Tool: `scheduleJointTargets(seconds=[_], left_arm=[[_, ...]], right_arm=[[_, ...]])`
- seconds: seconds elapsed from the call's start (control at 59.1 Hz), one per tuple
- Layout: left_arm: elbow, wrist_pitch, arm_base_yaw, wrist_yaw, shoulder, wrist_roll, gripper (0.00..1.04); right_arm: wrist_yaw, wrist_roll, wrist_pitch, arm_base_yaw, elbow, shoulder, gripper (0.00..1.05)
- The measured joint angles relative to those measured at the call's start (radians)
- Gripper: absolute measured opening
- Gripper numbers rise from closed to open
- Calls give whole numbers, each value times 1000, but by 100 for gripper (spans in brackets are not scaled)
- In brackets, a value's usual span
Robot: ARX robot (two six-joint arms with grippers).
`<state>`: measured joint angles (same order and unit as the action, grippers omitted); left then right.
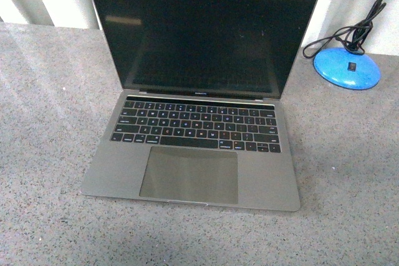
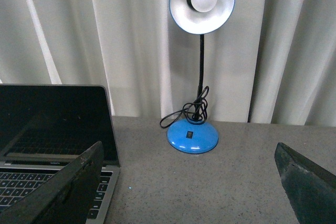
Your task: Close laptop
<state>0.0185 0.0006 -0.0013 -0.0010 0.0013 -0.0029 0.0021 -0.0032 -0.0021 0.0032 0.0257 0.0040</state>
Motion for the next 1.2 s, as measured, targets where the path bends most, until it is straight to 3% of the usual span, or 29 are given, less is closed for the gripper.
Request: scheduleJointTargets(seconds=[0.947, 1.032, 1.1, 1.133, 1.167, 1.201], left_arm=[[0, 0, 0, 0, 0, 0, 98], [0, 0, 0, 1, 0, 0, 98], [0, 0, 0, 1, -1, 0, 98], [4, -13, -12, -40, 13, -22, 98], [45, -129, -79, -263, 84, -124, 98], [86, -219, -142, -409, 167, -205, 98]], right_arm=[[-1, -1, 0, -1, 0, 0, 95], [-312, -123, -317, -116, 133, 220, 95], [-411, -184, -400, -167, 168, 369, 95], [-423, -207, -394, -180, 168, 412, 95], [-430, -221, -384, -189, 170, 431, 95], [-431, -231, -371, -195, 174, 446, 95]])
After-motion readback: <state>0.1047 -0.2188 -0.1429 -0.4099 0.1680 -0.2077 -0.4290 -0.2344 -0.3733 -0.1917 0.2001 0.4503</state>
